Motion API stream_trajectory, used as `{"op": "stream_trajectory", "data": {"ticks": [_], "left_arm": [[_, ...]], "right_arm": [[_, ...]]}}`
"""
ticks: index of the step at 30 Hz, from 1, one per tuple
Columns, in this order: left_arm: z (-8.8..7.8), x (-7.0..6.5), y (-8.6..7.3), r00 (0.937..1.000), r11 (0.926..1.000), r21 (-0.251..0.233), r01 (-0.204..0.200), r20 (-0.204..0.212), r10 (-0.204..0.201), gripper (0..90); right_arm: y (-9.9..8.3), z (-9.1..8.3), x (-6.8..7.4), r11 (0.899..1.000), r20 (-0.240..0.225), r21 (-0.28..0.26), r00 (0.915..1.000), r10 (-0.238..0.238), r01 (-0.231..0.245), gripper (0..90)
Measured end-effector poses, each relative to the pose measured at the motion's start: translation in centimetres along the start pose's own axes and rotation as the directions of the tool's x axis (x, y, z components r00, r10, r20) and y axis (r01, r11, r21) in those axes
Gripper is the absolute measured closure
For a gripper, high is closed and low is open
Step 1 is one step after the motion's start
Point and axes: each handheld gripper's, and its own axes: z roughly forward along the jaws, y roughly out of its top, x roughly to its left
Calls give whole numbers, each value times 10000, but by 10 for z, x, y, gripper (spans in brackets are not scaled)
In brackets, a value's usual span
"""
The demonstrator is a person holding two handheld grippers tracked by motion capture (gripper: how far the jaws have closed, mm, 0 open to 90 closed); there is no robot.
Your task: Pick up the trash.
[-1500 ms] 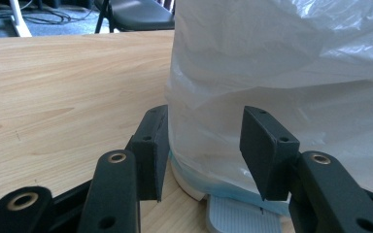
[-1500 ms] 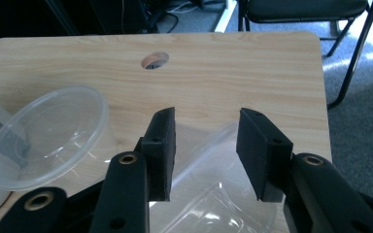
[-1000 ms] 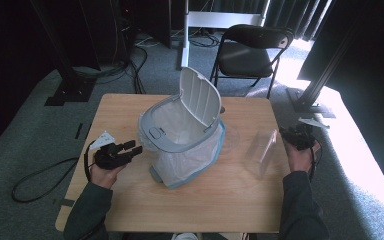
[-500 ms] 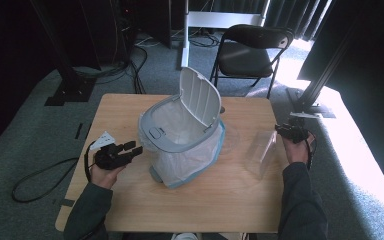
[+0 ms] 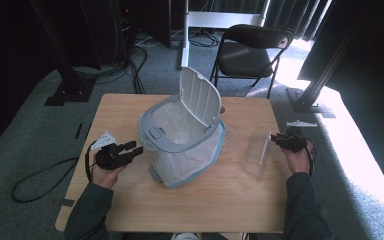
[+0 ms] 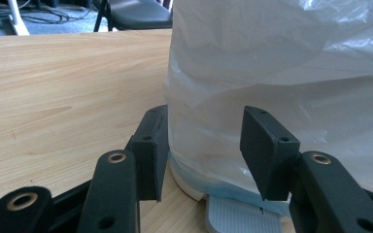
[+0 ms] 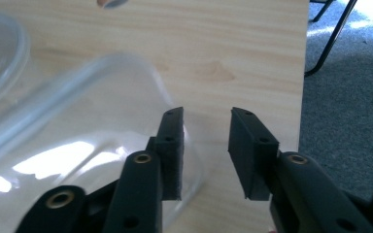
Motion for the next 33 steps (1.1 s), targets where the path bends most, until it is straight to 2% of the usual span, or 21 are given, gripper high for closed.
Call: {"op": "stream_trajectory", "data": {"ticks": [3,11,14,18,22,25,26,28,30,32,33], "left_arm": [[0,0,0,10000,10000,-15,26,-3,-26,536],[0,-1,0,10000,10000,-55,17,15,-17,536],[0,-2,0,10000,10000,-62,2,18,-2,536],[-1,-1,1,10000,10000,-94,2,10,-2,536],[0,-2,1,10000,10000,-88,-2,27,2,536],[0,-2,1,10000,10000,-85,-22,20,22,536],[0,-2,1,10000,10000,-85,-22,20,22,536],[0,-2,1,10000,9999,-101,-11,28,11,536],[-1,-2,1,10000,10000,-96,-10,32,10,536],[-1,-2,1,10000,9999,-113,-11,25,12,536],[-1,-2,1,10000,9999,-124,-9,32,10,536]], "right_arm": [[-8,-4,6,10000,-135,14,9999,-78,78,628],[-33,-15,33,9933,-194,379,9939,-1087,1093,599],[-44,-18,45,9880,-463,612,9892,-1391,1418,594],[-57,-25,66,9764,-877,804,9772,-1935,2006,583],[-69,-32,88,9680,-1317,713,9642,-2301,2408,575],[-75,-34,103,9607,-1754,560,9500,-2584,2717,568],[-75,-34,103,9607,-1754,560,9500,-2584,2717,568],[-76,-35,117,9532,-2131,355,9341,-2864,3003,566],[-75,-36,124,9464,-2413,200,9201,-3084,3224,555],[-73,-36,125,9433,-2351,165,9182,-3187,3316,541],[-71,-37,123,9450,-2222,127,9224,-3159,3268,541]]}}
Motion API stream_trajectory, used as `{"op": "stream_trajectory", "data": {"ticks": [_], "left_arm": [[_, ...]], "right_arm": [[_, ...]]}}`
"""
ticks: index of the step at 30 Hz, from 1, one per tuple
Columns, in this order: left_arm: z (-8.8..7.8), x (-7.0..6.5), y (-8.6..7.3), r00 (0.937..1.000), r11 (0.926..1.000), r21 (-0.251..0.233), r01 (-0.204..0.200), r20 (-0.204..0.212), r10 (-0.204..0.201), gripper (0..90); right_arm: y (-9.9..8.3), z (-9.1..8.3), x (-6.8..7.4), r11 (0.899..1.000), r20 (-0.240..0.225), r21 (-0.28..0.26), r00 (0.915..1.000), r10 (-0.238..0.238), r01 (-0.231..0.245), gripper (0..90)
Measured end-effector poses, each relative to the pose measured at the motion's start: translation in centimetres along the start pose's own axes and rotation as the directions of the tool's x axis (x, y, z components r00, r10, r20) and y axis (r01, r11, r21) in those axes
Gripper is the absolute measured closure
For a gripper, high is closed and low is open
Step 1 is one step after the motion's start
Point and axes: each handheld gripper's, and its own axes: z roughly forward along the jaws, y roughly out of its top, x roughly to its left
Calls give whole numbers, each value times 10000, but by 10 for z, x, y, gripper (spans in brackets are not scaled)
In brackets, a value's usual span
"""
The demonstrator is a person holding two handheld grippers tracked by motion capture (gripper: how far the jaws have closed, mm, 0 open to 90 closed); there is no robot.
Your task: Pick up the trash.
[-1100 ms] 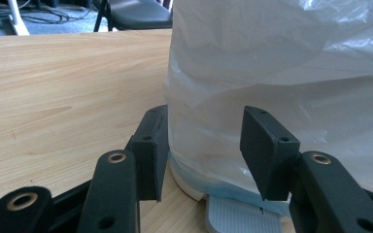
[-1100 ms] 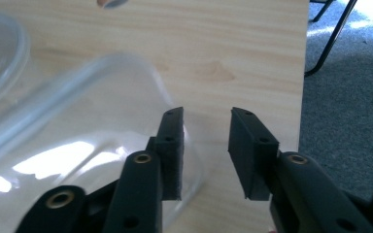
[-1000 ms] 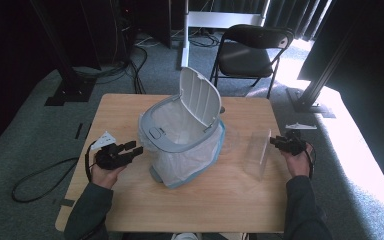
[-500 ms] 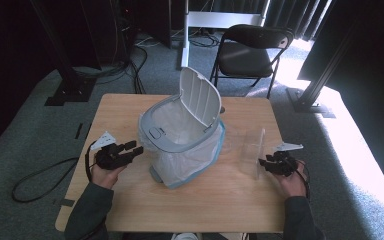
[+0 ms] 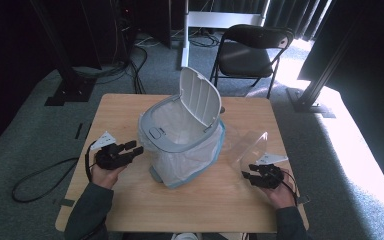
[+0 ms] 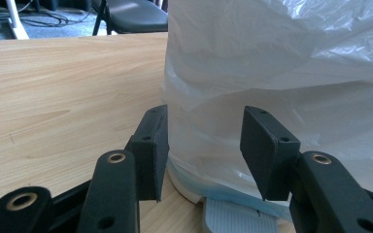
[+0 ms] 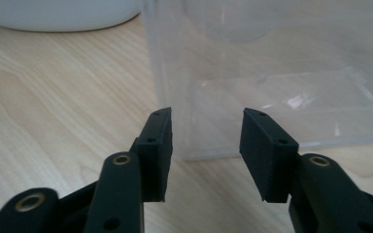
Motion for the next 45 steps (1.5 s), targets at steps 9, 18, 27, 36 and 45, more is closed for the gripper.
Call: {"op": "stream_trajectory", "data": {"ticks": [9,18,27,36,45], "left_arm": [[-1,2,-1,9999,10000,-36,63,-85,-63,536],[3,2,-4,10000,9999,117,38,-72,-37,536],[2,4,-17,9998,9993,335,175,-75,-173,536],[-1,2,-30,9998,9971,732,210,-48,-207,535],[2,-8,-38,9995,9949,1013,0,307,-31,531]], "right_arm": [[4,-18,-60,9791,2000,-1121,9613,1893,-1694,579],[33,-11,-118,9440,2508,-1860,9157,3139,-2726,624],[49,15,-146,9384,1502,-1299,9291,3379,-3203,627],[41,14,-123,9617,115,-1178,9681,2503,-2473,645],[17,8,-82,9728,-412,-1098,9789,2004,-2038,639]]}}
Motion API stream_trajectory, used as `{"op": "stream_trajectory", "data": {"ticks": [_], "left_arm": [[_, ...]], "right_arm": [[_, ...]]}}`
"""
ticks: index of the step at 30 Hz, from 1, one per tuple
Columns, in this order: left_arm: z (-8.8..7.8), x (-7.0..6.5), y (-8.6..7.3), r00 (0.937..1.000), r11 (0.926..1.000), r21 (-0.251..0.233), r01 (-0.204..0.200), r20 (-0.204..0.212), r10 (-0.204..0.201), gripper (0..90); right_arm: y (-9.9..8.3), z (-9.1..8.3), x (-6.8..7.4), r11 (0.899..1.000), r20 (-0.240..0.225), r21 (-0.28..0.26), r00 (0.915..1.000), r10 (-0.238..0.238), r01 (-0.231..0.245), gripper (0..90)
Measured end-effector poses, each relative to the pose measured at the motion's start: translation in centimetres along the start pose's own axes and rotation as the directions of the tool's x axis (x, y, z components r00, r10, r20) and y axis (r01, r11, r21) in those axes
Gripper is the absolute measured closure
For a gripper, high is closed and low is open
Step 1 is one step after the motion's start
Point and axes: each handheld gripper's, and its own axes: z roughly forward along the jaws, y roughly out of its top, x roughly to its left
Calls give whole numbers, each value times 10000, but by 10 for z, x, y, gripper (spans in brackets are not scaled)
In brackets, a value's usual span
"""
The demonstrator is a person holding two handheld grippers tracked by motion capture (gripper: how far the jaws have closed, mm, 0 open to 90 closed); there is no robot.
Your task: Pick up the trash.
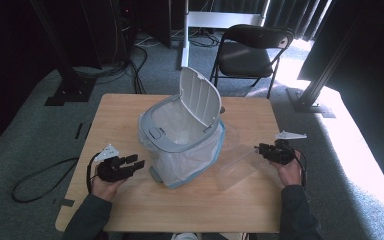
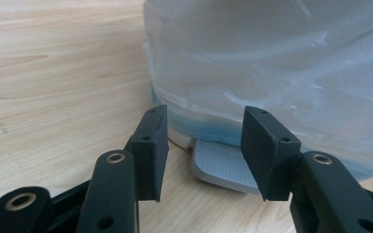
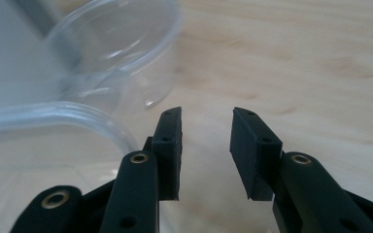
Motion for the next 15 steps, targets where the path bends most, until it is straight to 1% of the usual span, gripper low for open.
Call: {"op": "stream_trajectory", "data": {"ticks": [3,4,8,9,10,11,12,15], "left_arm": [[3,-5,-3,9997,9997,200,-154,206,150,526],[4,-8,-3,9992,9994,248,-222,341,213,520],[6,-16,-5,9969,9977,426,-536,602,510,520],[6,-16,-5,9969,9977,426,-536,602,510,520],[6,-18,-5,9963,9973,450,-583,656,553,520],[6,-19,-5,9960,9972,457,-595,691,562,519],[6,-19,-5,9958,9971,467,-605,718,571,519],[6,-21,-7,9952,9969,493,-618,791,578,520]], "right_arm": [[-7,-1,14,9997,-160,100,9996,-223,225,632],[-9,-1,17,9997,-237,44,9994,-246,247,631],[-12,0,33,9992,-572,-25,9975,-407,406,634],[-12,0,33,9992,-572,-25,9975,-407,406,634],[-12,1,37,9991,-624,9,9972,-422,423,633],[-13,2,44,9989,-830,-67,9955,-462,458,633],[-14,2,48,9988,-952,-105,9943,-485,477,633],[-17,5,62,9983,-1075,-10,9925,-577,579,633]]}}
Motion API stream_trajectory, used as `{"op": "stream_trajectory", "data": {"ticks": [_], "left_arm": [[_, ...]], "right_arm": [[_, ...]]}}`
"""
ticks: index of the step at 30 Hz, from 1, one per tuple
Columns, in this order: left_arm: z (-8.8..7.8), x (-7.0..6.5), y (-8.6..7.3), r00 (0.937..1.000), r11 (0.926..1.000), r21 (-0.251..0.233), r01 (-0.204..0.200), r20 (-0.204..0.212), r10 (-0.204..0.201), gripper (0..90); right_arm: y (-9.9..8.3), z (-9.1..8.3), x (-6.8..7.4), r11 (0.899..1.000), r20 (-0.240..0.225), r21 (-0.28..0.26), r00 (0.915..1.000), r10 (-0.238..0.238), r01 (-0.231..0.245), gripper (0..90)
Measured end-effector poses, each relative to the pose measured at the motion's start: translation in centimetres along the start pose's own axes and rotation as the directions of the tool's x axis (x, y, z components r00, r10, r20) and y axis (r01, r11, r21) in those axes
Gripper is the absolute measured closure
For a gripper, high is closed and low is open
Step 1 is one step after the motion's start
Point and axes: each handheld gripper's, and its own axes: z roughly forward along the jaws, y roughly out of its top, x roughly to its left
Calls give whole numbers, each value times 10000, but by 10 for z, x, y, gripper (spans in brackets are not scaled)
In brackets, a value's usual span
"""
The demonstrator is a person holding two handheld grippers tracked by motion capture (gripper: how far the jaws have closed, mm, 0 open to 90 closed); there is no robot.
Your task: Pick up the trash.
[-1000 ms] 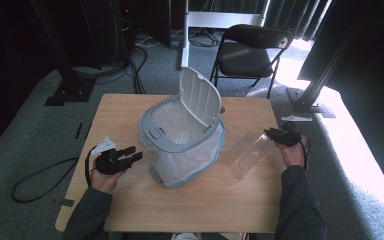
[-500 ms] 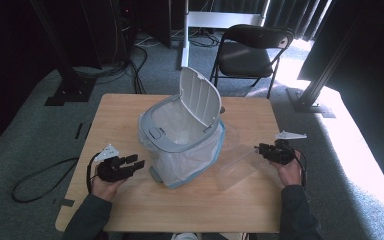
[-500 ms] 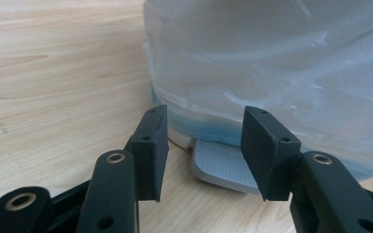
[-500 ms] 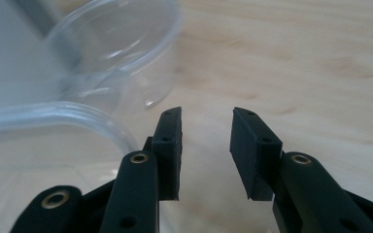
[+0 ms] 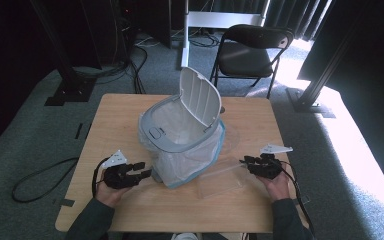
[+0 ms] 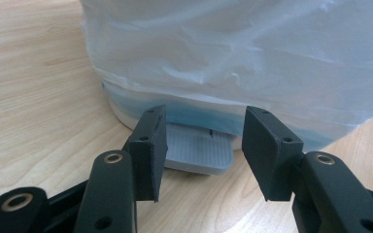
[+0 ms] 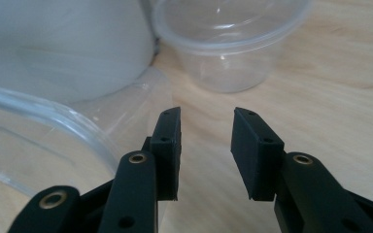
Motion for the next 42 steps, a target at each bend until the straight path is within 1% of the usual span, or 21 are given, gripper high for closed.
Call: {"op": "stream_trajectory", "data": {"ticks": [4,5,8,11,15,18,21,22,25,27,30,31,35,37,38,42], "left_arm": [[-1,-3,-2,9999,10000,59,-63,96,62,520],[-1,-3,-2,9999,10000,59,-63,96,62,520],[-2,-6,-3,9996,9998,142,-151,252,147,520],[-3,-9,-5,9992,9996,186,-194,358,187,520],[-4,-13,-9,9981,9989,345,-313,536,294,520],[-4,-16,-13,9971,9984,459,-343,693,311,521],[-3,-21,-15,9952,9972,572,-472,889,420,522],[-3,-23,-15,9945,9973,559,-470,967,415,522],[-3,-27,-15,9908,9963,575,-632,1230,558,521],[-4,-29,-14,9881,9968,491,-632,1436,556,521],[-6,-31,-12,9865,9964,454,-722,1503,647,522],[-7,-32,-11,9851,9967,396,-709,1595,638,522],[-11,-40,-6,9769,9954,298,-910,1966,834,525],[-12,-45,-3,9705,9943,256,-1034,2214,953,528],[-12,-47,-1,9684,9942,237,-1049,2301,967,536],[-11,-56,10,9574,9912,139,-1315,2611,1233,557]], "right_arm": [[-6,1,11,9998,-230,88,9996,-160,162,633],[-6,1,11,9998,-230,88,9996,-160,162,633],[-13,1,20,9992,-307,284,9992,-272,281,633],[-18,0,24,9986,-415,415,9987,-299,317,640],[-21,-3,28,9974,-498,582,9980,-401,430,656],[-23,-4,31,9969,-659,626,9969,-441,482,666],[-24,-2,38,9955,-808,732,9952,-543,602,668],[-24,-1,40,9946,-868,763,9941,-643,710,668],[-23,3,47,9932,-1048,797,9915,-769,854,667],[-23,5,51,9923,-1144,803,9898,-851,946,667],[-22,6,56,9909,-1250,815,9875,-965,1072,667],[-22,7,57,9908,-1261,829,9874,-960,1070,667],[-22,8,61,9900,-1304,819,9861,-1032,1144,666],[-22,8,62,9895,-1328,832,9854,-1066,1182,663],[-22,8,62,9896,-1316,841,9857,-1053,1169,661],[-22,9,62,9896,-1304,848,9860,-1042,1158,660]]}}
